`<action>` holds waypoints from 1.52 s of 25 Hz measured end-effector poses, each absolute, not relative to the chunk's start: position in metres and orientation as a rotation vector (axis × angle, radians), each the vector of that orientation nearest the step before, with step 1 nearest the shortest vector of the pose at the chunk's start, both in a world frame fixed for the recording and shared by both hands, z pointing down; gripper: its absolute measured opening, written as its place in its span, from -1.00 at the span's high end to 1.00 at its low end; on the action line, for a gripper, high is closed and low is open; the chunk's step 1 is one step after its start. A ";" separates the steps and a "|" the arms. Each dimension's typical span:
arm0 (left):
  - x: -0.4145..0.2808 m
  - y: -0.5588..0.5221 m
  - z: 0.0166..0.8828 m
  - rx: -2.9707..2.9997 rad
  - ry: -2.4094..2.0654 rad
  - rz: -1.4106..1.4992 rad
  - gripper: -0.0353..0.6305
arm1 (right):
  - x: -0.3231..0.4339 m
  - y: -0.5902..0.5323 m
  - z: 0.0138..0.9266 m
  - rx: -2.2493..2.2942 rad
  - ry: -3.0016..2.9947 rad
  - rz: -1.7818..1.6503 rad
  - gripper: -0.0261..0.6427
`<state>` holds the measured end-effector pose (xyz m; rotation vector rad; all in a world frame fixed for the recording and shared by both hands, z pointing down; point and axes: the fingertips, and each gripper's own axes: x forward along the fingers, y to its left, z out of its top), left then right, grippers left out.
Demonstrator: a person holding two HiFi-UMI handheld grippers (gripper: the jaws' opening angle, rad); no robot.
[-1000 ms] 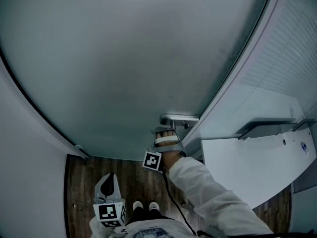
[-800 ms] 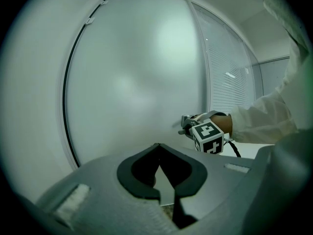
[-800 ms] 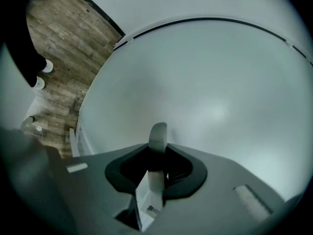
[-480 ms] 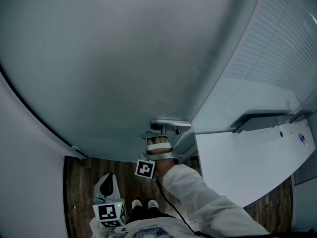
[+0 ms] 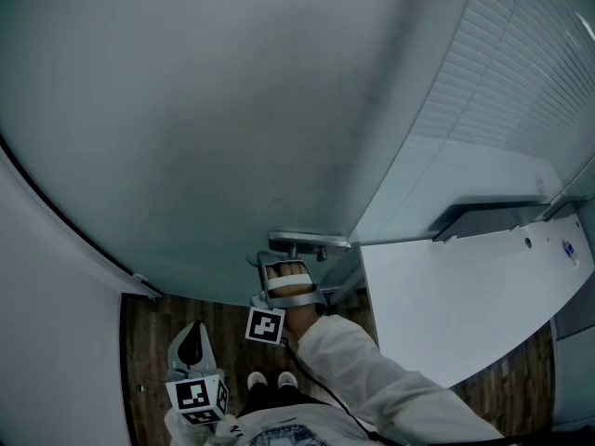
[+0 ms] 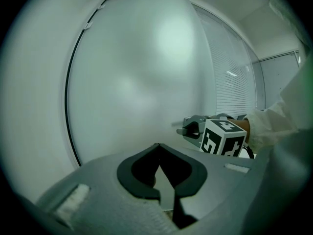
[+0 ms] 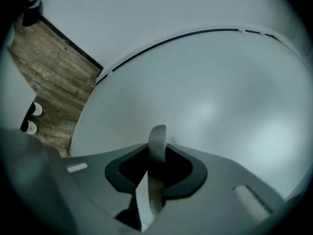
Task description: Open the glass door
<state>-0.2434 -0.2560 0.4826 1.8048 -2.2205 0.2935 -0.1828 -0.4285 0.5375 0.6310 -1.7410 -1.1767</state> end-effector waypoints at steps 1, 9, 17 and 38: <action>-0.241 -0.257 0.483 1.803 -2.221 0.294 0.88 | -0.183 -0.427 0.537 0.634 -1.756 -1.169 0.66; -0.229 -0.260 0.494 1.761 -2.227 0.308 0.88 | -0.180 -0.429 0.538 0.647 -1.755 -1.204 0.65; -0.239 -0.227 0.474 1.738 -2.264 0.319 0.88 | -0.178 -0.429 0.537 0.641 -1.748 -1.185 0.64; -0.210 0.027 0.471 1.992 -2.168 0.171 0.88 | 0.007 -0.076 0.460 1.339 -2.567 0.170 0.91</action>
